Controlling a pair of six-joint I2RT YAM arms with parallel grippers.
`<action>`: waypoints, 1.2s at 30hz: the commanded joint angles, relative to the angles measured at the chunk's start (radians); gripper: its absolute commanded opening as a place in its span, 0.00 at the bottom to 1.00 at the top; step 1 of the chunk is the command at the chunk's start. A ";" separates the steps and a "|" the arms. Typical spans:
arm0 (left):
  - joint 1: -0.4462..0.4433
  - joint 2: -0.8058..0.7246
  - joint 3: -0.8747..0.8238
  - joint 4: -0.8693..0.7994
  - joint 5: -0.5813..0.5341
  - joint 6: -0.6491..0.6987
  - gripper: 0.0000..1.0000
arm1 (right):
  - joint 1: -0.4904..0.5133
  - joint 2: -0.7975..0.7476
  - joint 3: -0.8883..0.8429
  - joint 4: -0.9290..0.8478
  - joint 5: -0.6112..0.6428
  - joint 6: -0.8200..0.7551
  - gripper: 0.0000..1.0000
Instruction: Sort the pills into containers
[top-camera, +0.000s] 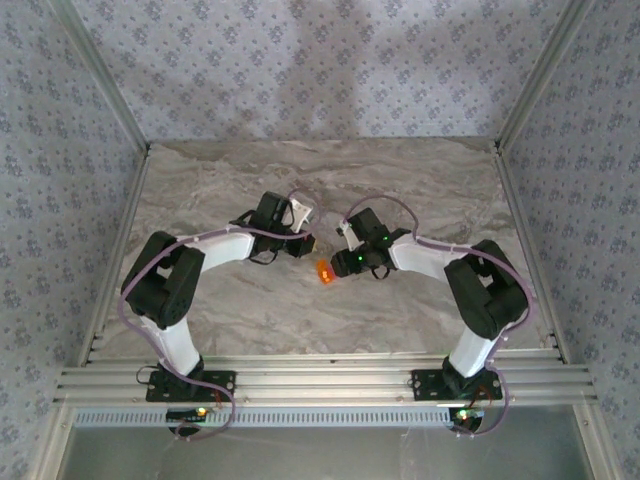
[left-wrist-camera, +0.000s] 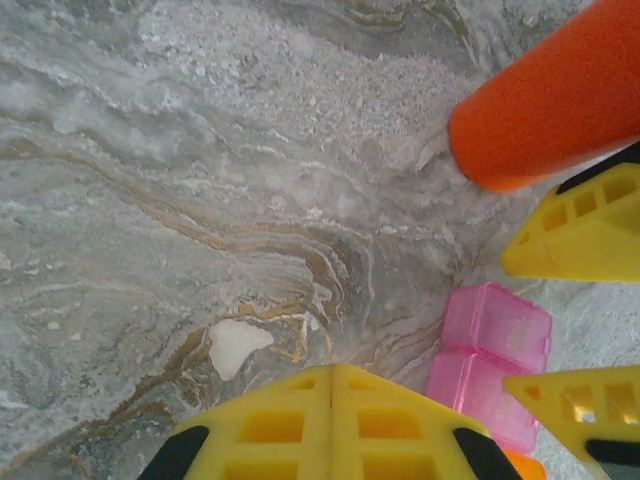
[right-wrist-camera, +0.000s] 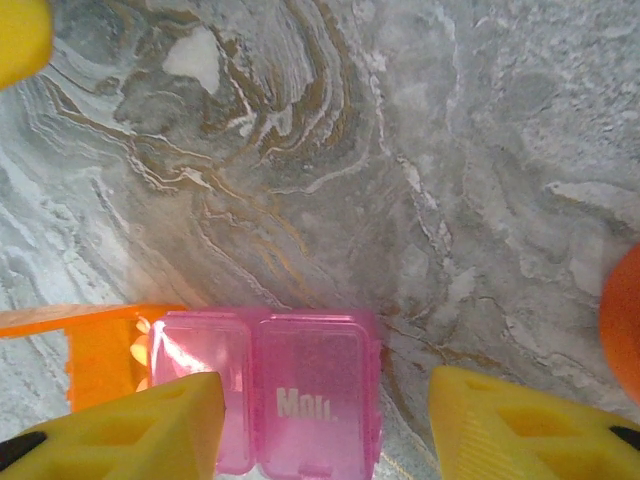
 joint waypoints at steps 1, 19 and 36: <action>-0.014 -0.040 -0.015 -0.001 0.026 0.011 0.00 | 0.003 0.021 0.011 -0.022 0.005 -0.015 0.56; -0.105 -0.065 -0.049 -0.048 0.047 0.007 0.00 | -0.005 0.034 0.004 -0.026 0.004 -0.012 0.53; -0.164 -0.090 -0.118 -0.036 0.038 -0.023 0.00 | -0.008 0.047 0.006 -0.029 -0.005 -0.010 0.52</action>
